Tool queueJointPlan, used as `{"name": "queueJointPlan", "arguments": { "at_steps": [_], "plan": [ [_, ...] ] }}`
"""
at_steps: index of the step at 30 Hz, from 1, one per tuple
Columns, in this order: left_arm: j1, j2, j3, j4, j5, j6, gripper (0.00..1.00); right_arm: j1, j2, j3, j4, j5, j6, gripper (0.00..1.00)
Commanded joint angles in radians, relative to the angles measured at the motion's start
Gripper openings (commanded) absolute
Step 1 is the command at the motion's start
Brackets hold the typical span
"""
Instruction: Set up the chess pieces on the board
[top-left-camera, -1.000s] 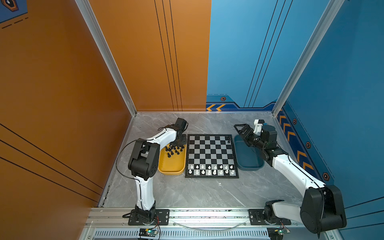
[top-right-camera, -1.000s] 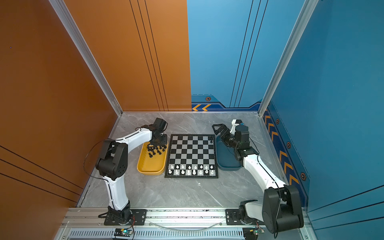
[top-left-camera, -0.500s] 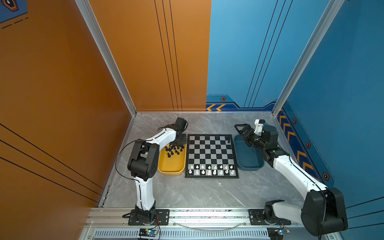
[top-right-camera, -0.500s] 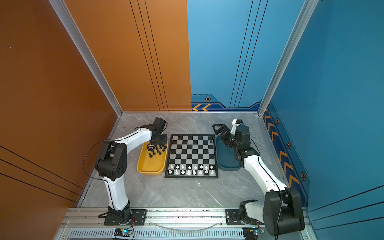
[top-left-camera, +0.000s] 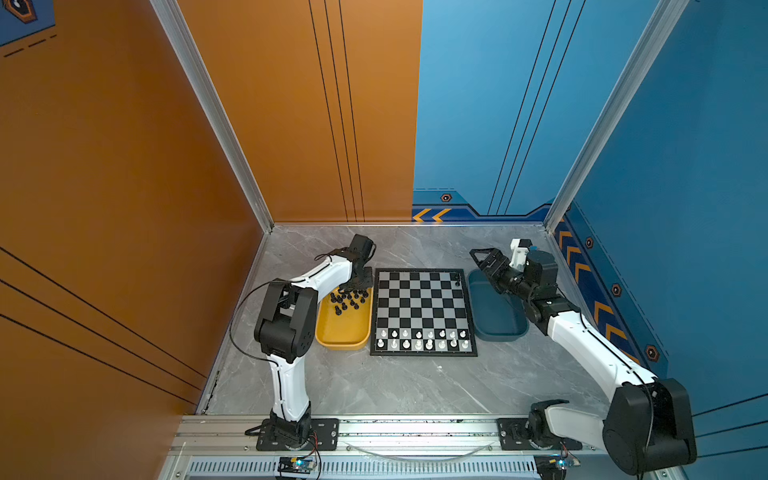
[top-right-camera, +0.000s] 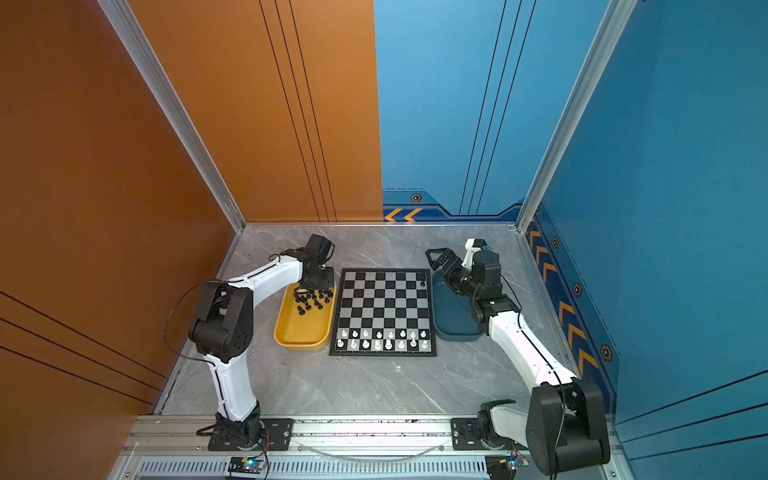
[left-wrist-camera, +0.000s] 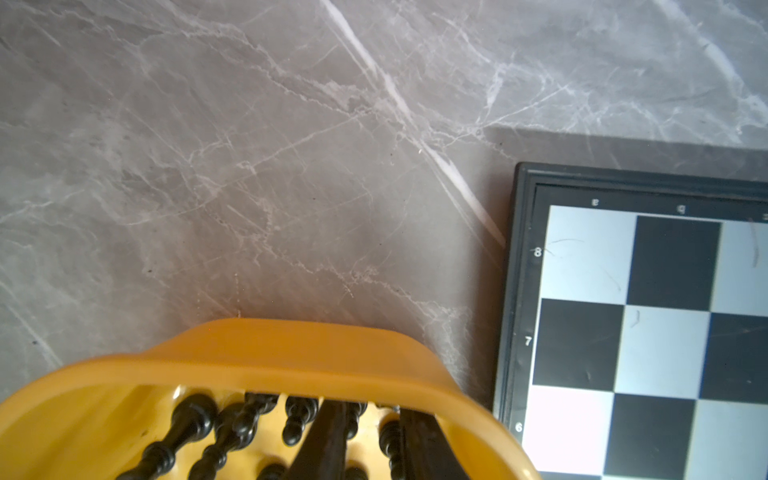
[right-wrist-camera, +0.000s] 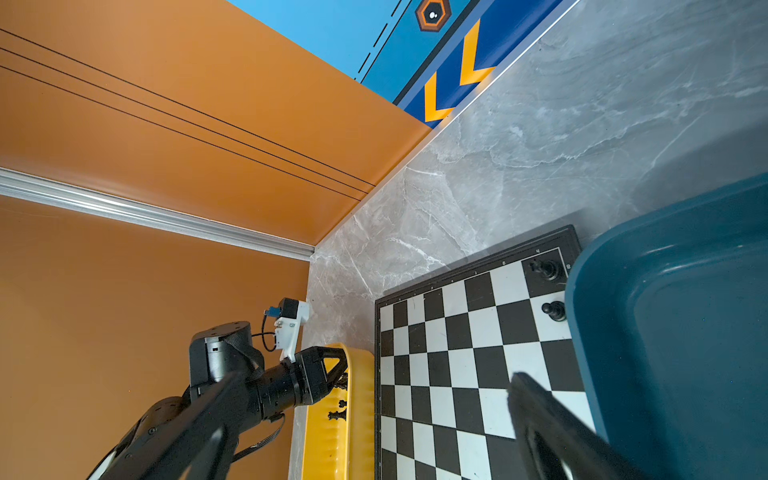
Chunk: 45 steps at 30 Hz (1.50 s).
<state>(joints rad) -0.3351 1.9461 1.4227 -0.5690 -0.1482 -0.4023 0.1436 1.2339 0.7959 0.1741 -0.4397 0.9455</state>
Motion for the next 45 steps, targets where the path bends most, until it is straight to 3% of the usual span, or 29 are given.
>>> {"name": "queueJointPlan", "arguments": {
  "at_steps": [1,45],
  "plan": [
    [-0.008,-0.012,0.014,-0.027,0.016,-0.019,0.24,-0.007,-0.025,0.01,-0.01,0.027,-0.019,1.0],
    [-0.021,0.048,0.034,-0.043,0.006,-0.023,0.19,-0.017,-0.03,0.003,-0.01,0.024,-0.019,1.0]
  ]
}}
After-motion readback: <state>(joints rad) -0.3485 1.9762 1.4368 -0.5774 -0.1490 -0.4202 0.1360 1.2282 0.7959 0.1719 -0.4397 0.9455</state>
